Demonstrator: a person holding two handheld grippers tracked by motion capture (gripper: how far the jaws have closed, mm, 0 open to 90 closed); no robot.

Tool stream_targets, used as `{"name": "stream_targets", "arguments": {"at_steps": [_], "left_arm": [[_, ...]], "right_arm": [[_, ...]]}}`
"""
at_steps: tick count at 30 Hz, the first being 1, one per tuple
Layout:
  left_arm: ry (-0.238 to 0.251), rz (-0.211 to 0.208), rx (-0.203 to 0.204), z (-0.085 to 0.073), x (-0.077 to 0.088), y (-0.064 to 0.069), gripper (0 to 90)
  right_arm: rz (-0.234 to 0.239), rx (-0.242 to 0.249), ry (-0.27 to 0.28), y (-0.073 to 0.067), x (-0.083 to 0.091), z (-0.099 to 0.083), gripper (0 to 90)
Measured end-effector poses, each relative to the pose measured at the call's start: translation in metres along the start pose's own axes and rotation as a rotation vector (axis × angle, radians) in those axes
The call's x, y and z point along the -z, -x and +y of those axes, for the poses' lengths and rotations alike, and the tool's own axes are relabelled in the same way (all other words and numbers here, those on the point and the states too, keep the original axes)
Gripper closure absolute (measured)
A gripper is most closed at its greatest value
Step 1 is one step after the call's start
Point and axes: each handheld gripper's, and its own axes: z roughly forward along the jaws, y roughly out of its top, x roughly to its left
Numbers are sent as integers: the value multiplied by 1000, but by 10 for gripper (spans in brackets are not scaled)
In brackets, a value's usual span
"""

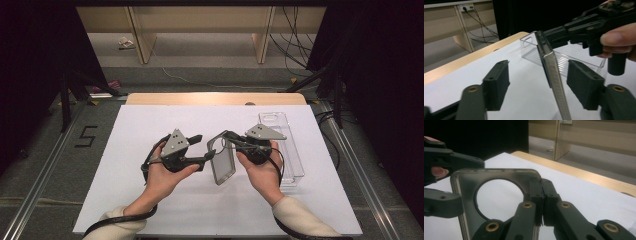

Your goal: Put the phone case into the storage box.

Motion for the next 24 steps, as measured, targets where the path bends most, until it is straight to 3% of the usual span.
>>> {"name": "stream_targets", "arguments": {"at_steps": [1,2,11,24], "left_arm": [[-1,-1,-1,1,1,0,307],[-4,-1,-5,2,2,1,241],[-25,-25,-31,2,13,2,137],[-20,7,-38,-7,34,-12,2]], "right_arm": [[0,0,0,0,0,0,894],[-6,-1,-1,1,0,0,894],[-25,-1,-2,3,1,0,894],[-41,-13,6,7,4,3,893]]}}
